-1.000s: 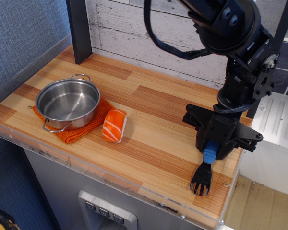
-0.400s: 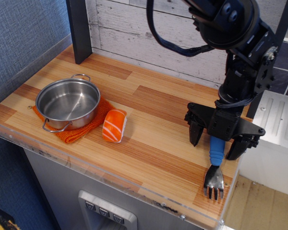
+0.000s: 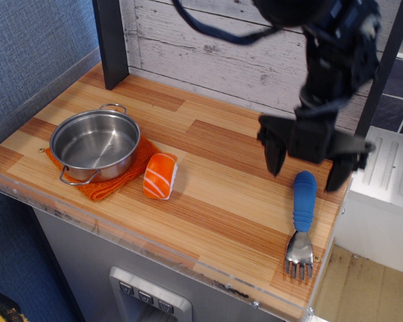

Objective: Place the fork to the right edge of table.

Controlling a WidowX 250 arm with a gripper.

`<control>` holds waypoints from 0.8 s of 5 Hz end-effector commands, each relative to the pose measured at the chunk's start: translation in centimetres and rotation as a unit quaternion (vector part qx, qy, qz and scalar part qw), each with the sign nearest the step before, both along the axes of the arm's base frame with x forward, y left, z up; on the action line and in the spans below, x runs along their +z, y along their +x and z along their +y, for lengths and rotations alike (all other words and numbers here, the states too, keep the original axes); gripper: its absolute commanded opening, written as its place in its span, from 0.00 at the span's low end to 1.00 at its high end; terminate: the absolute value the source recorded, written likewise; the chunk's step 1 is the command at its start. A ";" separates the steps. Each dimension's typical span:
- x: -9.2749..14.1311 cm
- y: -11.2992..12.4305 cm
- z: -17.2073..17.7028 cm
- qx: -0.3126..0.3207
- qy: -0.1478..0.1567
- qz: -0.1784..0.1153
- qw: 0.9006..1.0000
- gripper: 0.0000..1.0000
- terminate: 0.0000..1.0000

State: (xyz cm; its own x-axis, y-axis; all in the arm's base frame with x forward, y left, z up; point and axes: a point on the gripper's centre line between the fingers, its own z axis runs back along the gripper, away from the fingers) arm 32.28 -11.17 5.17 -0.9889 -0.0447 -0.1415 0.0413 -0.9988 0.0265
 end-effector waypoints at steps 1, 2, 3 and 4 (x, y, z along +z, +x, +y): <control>6.9 0.3 1.3 -0.042 -0.049 -0.067 0.996 1.00 0.00; 6.9 0.3 1.3 -0.042 -0.049 -0.067 0.996 1.00 0.00; 6.9 0.3 1.3 -0.042 -0.049 -0.067 0.996 1.00 0.00; 6.9 0.3 1.3 -0.042 -0.049 -0.067 0.996 1.00 1.00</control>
